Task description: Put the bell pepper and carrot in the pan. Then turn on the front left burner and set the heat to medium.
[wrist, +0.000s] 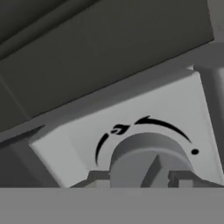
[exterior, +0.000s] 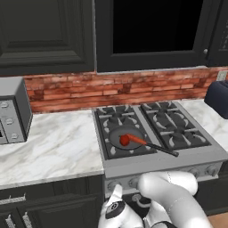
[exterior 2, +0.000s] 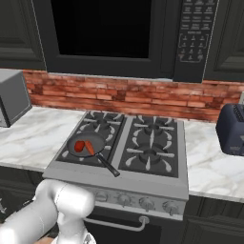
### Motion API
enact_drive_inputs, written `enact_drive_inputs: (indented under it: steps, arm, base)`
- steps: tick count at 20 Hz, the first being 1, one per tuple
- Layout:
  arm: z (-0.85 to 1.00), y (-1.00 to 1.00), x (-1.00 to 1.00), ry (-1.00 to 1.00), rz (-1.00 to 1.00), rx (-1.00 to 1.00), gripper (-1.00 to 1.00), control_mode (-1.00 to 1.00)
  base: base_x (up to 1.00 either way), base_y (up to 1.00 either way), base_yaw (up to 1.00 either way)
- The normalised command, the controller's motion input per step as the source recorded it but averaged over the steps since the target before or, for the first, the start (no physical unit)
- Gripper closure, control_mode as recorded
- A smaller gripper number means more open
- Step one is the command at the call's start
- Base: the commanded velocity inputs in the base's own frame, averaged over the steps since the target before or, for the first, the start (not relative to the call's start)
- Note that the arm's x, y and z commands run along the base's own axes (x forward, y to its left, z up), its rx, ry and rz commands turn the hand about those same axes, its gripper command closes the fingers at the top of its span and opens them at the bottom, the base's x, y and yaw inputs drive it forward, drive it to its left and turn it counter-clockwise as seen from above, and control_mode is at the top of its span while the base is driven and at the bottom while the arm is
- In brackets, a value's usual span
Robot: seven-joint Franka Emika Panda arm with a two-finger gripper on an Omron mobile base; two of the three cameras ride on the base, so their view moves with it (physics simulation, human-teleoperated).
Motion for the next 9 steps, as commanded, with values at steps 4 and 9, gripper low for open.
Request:
enact_drive_inputs:
  steps: [4, 9]
  arm:
    - [-0.19, -0.21, 0.05, 0.00, 0.12, -0.23, 1.00, -1.00]
    - [-0.23, -0.17, 0.07, 0.00, 0.15, -0.22, 1.00, -1.00]
  base:
    - [0.00, 0.00, 0.00]
    - [0.00, 0.00, 0.00]
